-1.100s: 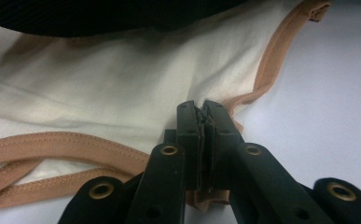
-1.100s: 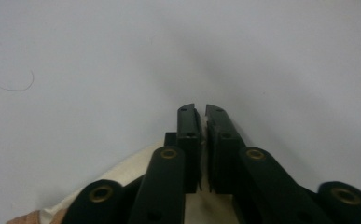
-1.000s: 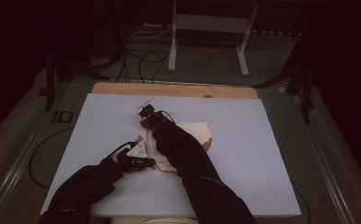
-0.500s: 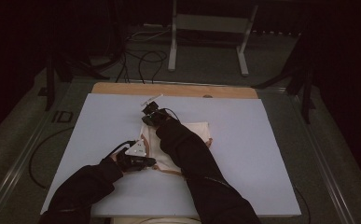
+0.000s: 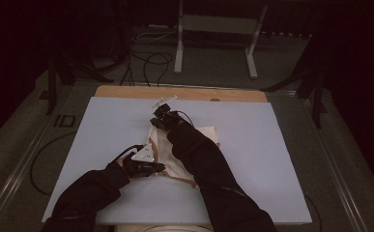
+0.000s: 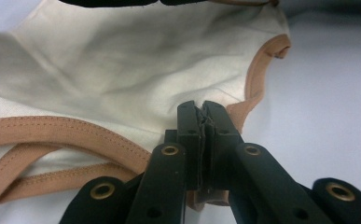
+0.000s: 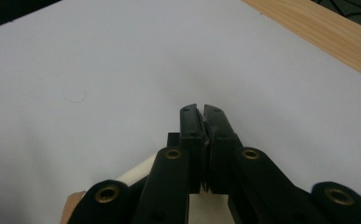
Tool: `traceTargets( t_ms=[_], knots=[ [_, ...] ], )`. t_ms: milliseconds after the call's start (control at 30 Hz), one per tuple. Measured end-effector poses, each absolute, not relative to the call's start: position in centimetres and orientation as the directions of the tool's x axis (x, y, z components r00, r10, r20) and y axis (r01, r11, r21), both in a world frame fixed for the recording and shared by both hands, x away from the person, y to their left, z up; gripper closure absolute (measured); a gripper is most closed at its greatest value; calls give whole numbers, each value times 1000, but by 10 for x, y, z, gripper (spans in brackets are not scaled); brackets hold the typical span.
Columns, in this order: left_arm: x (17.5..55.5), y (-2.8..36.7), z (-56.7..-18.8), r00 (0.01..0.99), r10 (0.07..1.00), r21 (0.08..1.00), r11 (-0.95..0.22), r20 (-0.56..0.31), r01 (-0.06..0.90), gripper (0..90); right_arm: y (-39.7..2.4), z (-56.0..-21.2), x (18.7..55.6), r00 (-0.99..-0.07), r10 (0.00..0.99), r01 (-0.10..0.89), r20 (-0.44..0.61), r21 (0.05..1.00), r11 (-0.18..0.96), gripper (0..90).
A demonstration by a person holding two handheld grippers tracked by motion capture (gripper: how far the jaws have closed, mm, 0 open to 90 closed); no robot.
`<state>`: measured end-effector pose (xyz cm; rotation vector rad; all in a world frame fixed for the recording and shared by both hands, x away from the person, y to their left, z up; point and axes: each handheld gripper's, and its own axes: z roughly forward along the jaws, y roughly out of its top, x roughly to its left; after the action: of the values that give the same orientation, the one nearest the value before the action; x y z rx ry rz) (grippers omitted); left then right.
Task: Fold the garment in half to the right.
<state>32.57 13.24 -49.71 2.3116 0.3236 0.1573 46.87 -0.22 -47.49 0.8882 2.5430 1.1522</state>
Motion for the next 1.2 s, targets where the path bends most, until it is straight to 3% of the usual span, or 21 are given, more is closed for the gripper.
traceTargets(
  t_ms=[1200],
  knots=[
    [326, 80, -466, 991, 126, 679, -732, 54, 56, 873, -98, -450, 445, -754, 655, 427, 49, 795, 431, 878]
  ],
)
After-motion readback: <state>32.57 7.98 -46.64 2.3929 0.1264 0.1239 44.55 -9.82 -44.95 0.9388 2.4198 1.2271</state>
